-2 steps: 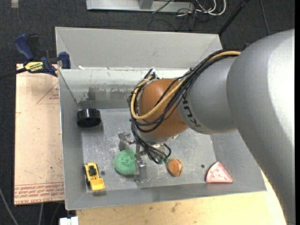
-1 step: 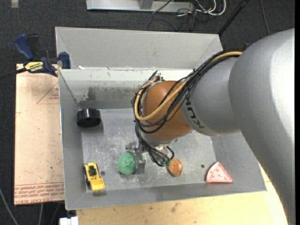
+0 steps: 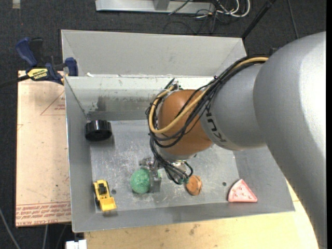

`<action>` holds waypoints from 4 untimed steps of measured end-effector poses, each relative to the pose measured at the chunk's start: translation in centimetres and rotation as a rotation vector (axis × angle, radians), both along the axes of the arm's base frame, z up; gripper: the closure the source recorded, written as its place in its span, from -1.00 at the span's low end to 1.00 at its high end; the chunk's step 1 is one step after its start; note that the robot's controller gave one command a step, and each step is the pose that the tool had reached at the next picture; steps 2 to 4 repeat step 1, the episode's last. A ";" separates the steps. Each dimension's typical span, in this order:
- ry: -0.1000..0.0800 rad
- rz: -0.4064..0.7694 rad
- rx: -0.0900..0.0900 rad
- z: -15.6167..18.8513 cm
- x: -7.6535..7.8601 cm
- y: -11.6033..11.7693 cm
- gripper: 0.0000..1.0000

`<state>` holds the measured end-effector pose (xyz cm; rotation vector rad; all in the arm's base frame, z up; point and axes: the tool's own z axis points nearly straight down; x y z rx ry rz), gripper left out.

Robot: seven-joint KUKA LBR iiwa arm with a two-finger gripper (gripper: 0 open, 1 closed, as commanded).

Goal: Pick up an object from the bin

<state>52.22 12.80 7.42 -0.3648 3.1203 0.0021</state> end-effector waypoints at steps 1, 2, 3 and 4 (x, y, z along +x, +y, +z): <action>0.007 0.012 -0.002 4.3 0.1 0.9 1.00; 0.007 0.012 -0.002 4.3 0.1 0.9 1.00; 0.007 0.012 -0.002 4.3 0.1 0.9 1.00; 0.007 0.012 -0.002 4.3 0.1 0.9 1.00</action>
Offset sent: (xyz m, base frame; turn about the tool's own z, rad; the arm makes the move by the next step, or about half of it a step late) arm 0.0189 -0.0600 0.1032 0.0058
